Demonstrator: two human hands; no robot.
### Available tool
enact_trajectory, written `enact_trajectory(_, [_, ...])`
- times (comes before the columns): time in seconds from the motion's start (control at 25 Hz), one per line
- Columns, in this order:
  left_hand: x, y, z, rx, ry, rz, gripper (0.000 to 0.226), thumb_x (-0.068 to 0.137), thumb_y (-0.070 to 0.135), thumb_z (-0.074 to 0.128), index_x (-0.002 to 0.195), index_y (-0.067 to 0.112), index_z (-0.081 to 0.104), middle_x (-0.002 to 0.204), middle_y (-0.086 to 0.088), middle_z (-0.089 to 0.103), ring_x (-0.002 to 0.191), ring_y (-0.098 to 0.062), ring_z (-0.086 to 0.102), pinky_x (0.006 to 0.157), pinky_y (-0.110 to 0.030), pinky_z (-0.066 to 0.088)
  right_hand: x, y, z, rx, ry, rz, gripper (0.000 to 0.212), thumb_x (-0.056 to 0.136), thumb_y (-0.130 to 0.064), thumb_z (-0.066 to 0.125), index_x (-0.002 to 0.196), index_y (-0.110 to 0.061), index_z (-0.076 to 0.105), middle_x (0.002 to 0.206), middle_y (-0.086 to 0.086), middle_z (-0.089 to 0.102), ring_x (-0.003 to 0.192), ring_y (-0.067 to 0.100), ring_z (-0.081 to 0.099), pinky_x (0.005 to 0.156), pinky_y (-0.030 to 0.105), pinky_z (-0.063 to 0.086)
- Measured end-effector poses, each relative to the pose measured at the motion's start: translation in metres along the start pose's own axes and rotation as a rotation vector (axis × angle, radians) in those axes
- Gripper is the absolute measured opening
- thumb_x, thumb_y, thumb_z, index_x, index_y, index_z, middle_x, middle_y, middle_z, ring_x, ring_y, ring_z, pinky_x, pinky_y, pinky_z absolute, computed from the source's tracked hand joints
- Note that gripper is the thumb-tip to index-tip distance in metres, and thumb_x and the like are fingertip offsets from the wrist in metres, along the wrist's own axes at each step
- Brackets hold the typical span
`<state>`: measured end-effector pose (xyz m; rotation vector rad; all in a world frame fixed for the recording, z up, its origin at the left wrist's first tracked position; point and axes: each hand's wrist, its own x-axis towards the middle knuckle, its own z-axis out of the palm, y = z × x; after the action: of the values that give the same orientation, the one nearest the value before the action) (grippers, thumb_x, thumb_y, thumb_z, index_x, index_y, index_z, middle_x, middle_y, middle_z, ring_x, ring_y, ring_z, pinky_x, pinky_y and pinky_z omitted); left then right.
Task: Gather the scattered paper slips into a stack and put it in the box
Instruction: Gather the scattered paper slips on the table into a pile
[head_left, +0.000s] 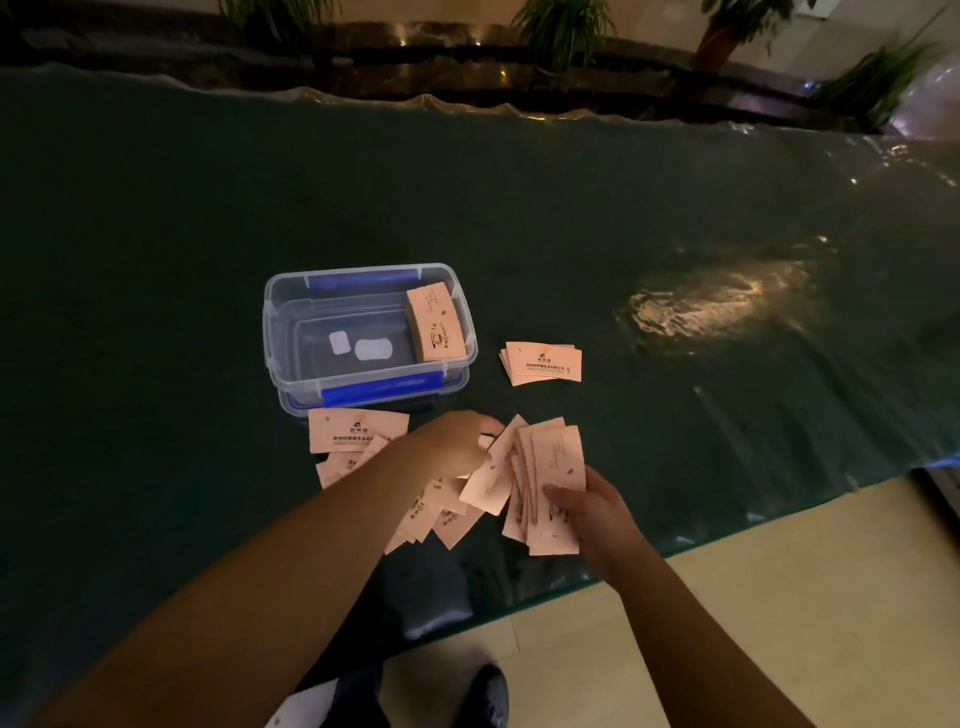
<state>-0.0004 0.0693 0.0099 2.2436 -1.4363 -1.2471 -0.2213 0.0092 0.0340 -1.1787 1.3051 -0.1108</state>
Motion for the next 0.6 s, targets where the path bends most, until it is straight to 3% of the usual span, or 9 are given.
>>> enact_trajectory(0.16, [0.005, -0.001, -0.01, 0.172, -0.132, 0.106, 0.044, 0.097, 0.022, 0.063, 0.139, 0.034, 0.06, 0.139, 0.001, 0.064, 0.113, -0.019, 0.065, 0.09, -0.035, 0.056, 0.009, -0.007, -0.007, -0.413, -0.162, -0.144, 0.043, 0.098, -0.014, 0.073, 0.136, -0.029, 0.06, 0.125, -0.008, 0.069, 0.117, 0.024, 0.065, 0.095, 0.044, 0.058])
enact_trajectory(0.24, [0.005, 0.001, -0.008, 0.129, -0.08, 0.086, 0.046, 0.097, 0.015, 0.062, 0.14, 0.032, 0.06, 0.144, -0.001, 0.061, 0.122, -0.022, 0.062, 0.095, -0.033, 0.053, 0.016, -0.011, -0.011, -0.642, -0.235, -0.206, 0.051, 0.098, -0.017, 0.074, 0.146, -0.026, 0.058, 0.13, -0.007, 0.067, 0.113, 0.018, 0.061, 0.092, 0.036, 0.053])
enact_trajectory(0.32, [0.0, 0.003, -0.003, 0.183, 0.051, 0.072, 0.059, 0.097, 0.016, 0.065, 0.151, 0.027, 0.046, 0.157, -0.003, 0.046, 0.136, -0.026, 0.051, 0.103, -0.038, 0.048, 0.025, -0.02, -0.013, -0.904, -0.268, -0.269, 0.051, 0.099, -0.021, 0.071, 0.149, -0.025, 0.059, 0.139, 0.0, 0.068, 0.106, 0.013, 0.06, 0.087, 0.029, 0.05])
enact_trajectory(0.44, [-0.018, -0.005, 0.014, 0.245, 0.23, 0.114, 0.084, 0.087, 0.033, 0.079, 0.156, 0.02, 0.032, 0.161, -0.007, 0.035, 0.146, -0.03, 0.034, 0.115, -0.048, 0.037, 0.038, -0.042, -0.01, -1.141, -0.301, -0.317, 0.047, 0.098, -0.024, 0.067, 0.144, -0.034, 0.061, 0.14, -0.002, 0.07, 0.114, 0.018, 0.065, 0.086, 0.029, 0.05])
enact_trajectory(0.6, [-0.048, -0.019, 0.054, 0.346, 0.276, 0.017, 0.126, 0.061, 0.071, 0.081, 0.155, 0.018, 0.016, 0.158, -0.008, 0.034, 0.142, -0.031, 0.033, 0.117, -0.05, 0.03, 0.059, -0.068, 0.011, -1.335, -0.373, -0.413, 0.049, 0.092, -0.018, 0.069, 0.138, -0.034, 0.063, 0.137, -0.003, 0.067, 0.124, 0.022, 0.064, 0.092, 0.031, 0.053])
